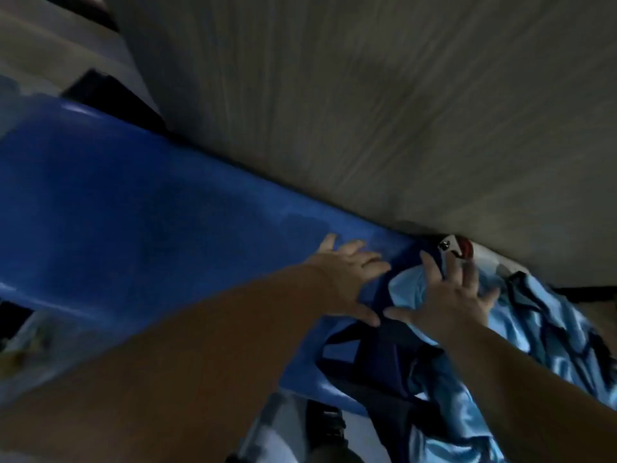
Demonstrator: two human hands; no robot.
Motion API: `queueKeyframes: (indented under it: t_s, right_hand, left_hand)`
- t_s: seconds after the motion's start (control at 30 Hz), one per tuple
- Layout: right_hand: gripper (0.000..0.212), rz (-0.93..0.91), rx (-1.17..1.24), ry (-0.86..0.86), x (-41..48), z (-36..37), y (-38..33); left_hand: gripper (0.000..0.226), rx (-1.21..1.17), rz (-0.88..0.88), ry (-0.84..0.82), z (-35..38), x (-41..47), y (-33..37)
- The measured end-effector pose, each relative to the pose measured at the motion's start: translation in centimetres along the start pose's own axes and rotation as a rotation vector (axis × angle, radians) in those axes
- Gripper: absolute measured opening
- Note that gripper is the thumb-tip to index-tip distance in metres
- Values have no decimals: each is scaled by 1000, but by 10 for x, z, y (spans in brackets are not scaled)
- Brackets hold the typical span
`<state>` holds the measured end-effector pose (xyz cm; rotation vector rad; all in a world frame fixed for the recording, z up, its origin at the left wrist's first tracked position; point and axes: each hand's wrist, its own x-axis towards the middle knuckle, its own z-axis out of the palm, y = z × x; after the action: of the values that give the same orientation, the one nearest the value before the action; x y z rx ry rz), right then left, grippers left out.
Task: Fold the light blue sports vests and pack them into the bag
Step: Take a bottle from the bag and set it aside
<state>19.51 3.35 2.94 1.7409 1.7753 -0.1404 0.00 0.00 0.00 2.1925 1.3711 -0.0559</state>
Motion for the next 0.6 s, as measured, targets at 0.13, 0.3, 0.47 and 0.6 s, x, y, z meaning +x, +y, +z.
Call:
queueKeyframes:
  t_s: [0.13,0.3,0.47,0.6]
  right_hand:
    - [122,7,-33,142,13,20,17]
    - [121,-43,-139,331,36,23,32]
    - [130,47,-131,280,57,28,34]
    - [133,79,-77,313,64,39,28]
  left_hand:
    - [113,66,57,-47,22,30,13]
    - [120,65,53,-3,31,65,7]
    - [117,120,86,-27,42,98,-1]
    - [113,130,142,-10,52,121,-6]
